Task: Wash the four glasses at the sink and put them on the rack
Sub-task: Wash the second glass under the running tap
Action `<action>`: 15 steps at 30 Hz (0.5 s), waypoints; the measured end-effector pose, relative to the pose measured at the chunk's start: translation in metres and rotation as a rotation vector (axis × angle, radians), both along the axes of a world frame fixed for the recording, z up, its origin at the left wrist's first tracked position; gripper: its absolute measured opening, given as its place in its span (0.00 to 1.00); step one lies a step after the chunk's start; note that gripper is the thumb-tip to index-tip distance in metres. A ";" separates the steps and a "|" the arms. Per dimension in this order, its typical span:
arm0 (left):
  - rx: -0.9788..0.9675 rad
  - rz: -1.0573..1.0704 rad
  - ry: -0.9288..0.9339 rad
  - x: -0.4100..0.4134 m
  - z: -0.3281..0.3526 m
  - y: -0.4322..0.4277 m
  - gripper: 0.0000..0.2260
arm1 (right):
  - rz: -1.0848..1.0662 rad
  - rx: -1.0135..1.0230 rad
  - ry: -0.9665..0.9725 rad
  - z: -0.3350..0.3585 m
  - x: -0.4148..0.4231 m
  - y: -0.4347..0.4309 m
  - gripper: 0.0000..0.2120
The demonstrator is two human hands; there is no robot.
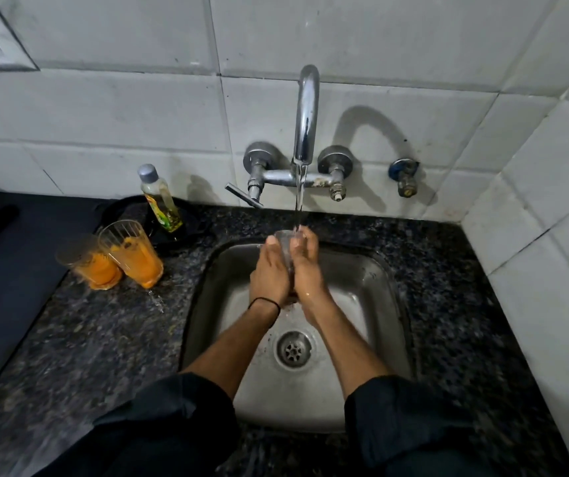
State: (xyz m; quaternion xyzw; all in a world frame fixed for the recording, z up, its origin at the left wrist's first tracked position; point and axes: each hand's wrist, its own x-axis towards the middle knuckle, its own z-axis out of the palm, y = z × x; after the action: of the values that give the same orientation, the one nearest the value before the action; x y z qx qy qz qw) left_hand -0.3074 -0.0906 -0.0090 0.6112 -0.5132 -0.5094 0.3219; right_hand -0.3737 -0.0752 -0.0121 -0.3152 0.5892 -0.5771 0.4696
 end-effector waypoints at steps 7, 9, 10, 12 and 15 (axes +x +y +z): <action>0.006 -0.229 0.383 0.012 -0.012 0.014 0.21 | -0.237 0.167 -0.116 0.016 -0.008 -0.004 0.21; 0.228 -0.210 0.439 0.015 -0.004 0.011 0.21 | -0.199 0.275 -0.282 0.015 -0.012 -0.003 0.25; 0.246 -0.184 0.411 0.014 -0.002 0.010 0.21 | -0.213 0.273 -0.290 0.011 -0.009 -0.003 0.26; 0.124 -0.077 0.326 0.009 -0.002 0.009 0.22 | -0.226 0.148 -0.125 0.001 0.000 -0.006 0.21; -0.178 -0.081 0.099 0.004 -0.004 0.010 0.23 | -0.175 -0.034 0.106 0.000 0.010 -0.007 0.10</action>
State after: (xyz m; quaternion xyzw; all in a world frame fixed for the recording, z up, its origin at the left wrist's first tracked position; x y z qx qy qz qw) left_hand -0.3034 -0.0806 -0.0130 0.5330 -0.5644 -0.5039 0.3789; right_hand -0.3634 -0.0824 -0.0123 -0.3006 0.6286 -0.6083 0.3802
